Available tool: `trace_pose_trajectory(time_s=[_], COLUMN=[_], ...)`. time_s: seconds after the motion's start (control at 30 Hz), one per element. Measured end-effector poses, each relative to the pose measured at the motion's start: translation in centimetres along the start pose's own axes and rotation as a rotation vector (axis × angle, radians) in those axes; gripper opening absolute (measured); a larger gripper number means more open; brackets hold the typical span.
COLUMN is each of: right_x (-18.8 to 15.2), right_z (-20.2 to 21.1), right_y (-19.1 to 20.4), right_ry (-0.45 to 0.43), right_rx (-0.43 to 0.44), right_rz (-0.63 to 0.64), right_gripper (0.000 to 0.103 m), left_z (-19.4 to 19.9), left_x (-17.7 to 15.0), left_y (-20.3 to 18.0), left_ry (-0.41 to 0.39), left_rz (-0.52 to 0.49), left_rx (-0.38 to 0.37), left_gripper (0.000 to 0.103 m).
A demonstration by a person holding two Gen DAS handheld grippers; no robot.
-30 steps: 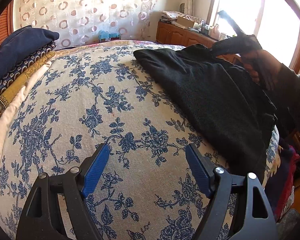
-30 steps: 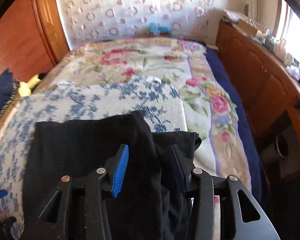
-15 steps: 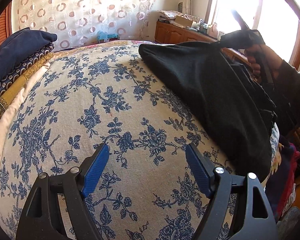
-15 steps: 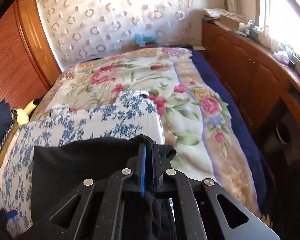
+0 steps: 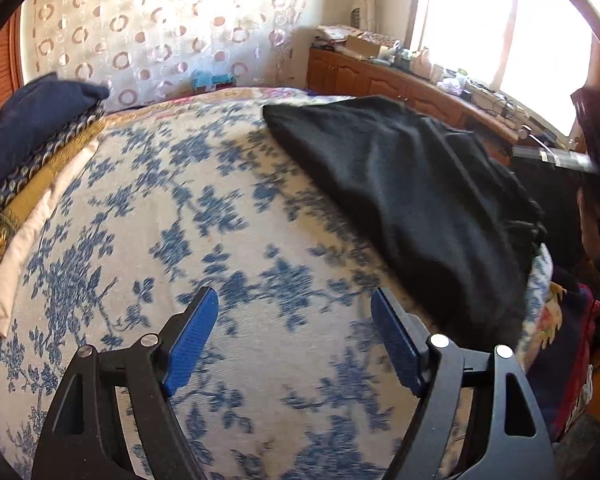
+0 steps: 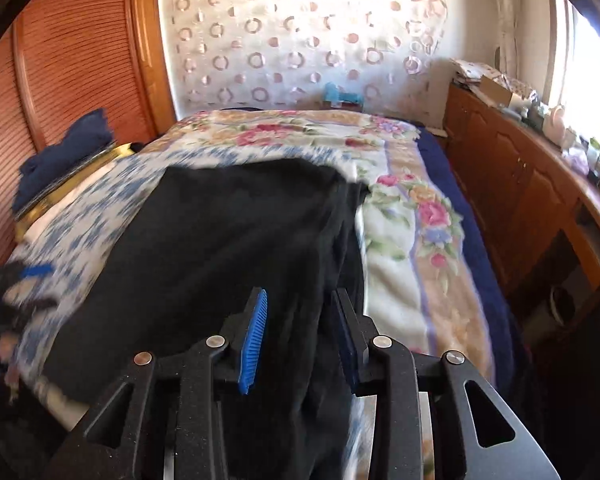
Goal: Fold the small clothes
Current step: 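Lower the shirt with the right gripper and open it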
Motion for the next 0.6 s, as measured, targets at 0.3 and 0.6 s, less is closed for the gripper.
trace_pose_trajectory(time_s=[0.3,0.6], right_x=[-5.0,-5.7], right_z=[1.2,1.6], right_y=[-0.5,0.0], right_ry=[0.047,0.02], right_rx=[-0.023,0.023], right_rz=[-0.005,-0.057], right_gripper=[0.035,0.01], left_z=[0.4,-0.7], left_x=[1.5,0.7], left_y=[-5.1,-7.0], left_ry=[-0.022,0.02], left_rz=[-0.08,-0.093], left_rx=[-0.084,-0.123], left_gripper=[0.08,0.08])
Point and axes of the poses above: each gripper's, at about its wrist camera, not at the fingertips, and z roughly against the way its jaws point, y to its left, x to its top, the point moved 2 cm from there along -z, roughly the way its jaws point, and after that the axes turned 7 degrees about -x, right-handed, at the moved point
